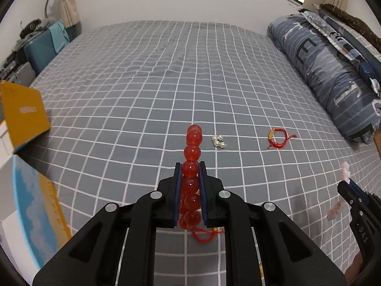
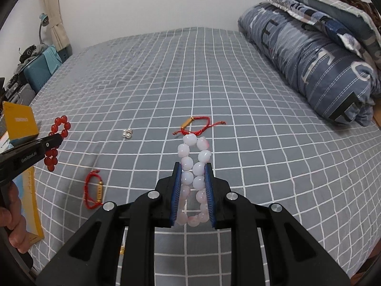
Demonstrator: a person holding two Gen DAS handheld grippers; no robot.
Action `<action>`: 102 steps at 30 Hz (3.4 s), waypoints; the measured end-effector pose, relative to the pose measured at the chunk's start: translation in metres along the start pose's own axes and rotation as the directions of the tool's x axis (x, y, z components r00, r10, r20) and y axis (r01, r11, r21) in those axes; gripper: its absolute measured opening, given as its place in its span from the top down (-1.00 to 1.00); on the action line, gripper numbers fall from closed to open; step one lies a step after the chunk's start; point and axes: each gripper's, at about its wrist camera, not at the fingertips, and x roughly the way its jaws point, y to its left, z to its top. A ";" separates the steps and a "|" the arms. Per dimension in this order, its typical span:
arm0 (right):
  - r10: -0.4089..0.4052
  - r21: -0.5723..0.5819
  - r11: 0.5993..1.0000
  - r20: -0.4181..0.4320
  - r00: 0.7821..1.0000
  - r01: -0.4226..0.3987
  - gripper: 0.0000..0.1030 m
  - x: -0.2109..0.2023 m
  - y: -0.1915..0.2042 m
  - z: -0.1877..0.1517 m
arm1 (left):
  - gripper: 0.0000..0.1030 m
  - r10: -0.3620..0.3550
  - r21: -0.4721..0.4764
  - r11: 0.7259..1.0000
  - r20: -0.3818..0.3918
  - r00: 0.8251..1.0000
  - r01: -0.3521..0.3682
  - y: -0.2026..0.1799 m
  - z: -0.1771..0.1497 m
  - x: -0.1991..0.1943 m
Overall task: Organize jewelry
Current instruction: 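Carry both bracelets into the white box and open both tools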
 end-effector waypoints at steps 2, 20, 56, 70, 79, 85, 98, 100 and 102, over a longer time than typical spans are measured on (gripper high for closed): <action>0.002 -0.002 1.000 0.010 1.000 -0.002 0.64 -0.009 0.003 -0.001 | 0.75 -0.003 0.006 1.000 0.010 1.000 0.003 -0.001 -0.004 -0.013; 0.019 -0.010 1.000 0.030 0.999 -0.019 0.64 -0.057 0.008 -0.028 | 0.75 0.029 -0.003 1.000 0.053 0.998 -0.029 0.022 -0.045 -0.089; 0.339 -0.323 0.896 0.052 0.939 -0.305 0.64 -0.110 0.291 -0.038 | 0.75 0.256 -0.313 0.924 0.076 0.964 -0.220 0.251 -0.147 -0.203; 0.439 -0.465 0.772 -0.102 0.893 -0.433 0.64 -0.084 0.416 -0.072 | 0.75 0.349 -0.420 0.845 -0.034 0.936 -0.330 0.341 -0.190 -0.193; 0.371 -0.482 0.770 -0.193 0.908 -0.418 0.64 -0.052 0.437 -0.091 | 0.75 0.309 -0.425 0.844 -0.113 0.944 -0.327 0.361 -0.199 -0.164; 0.359 -0.481 0.769 -0.221 0.907 -0.421 0.64 -0.042 0.439 -0.094 | 0.72 0.321 -0.419 0.840 -0.127 0.938 -0.345 0.366 -0.201 -0.160; 0.381 -0.466 0.765 -0.228 0.896 -0.444 0.12 -0.047 0.441 -0.094 | -0.12 0.359 -0.426 0.830 -0.090 0.929 -0.362 0.360 -0.198 -0.176; 0.394 -0.450 0.769 -0.223 0.892 -0.453 -0.14 -0.050 0.440 -0.092 | -0.31 0.368 -0.428 0.829 -0.070 0.927 -0.361 0.358 -0.197 -0.181; 0.404 -0.438 0.776 -0.207 0.891 -0.454 -0.31 -0.053 0.437 -0.089 | -0.44 0.384 -0.427 0.825 -0.056 0.922 -0.370 0.357 -0.197 -0.185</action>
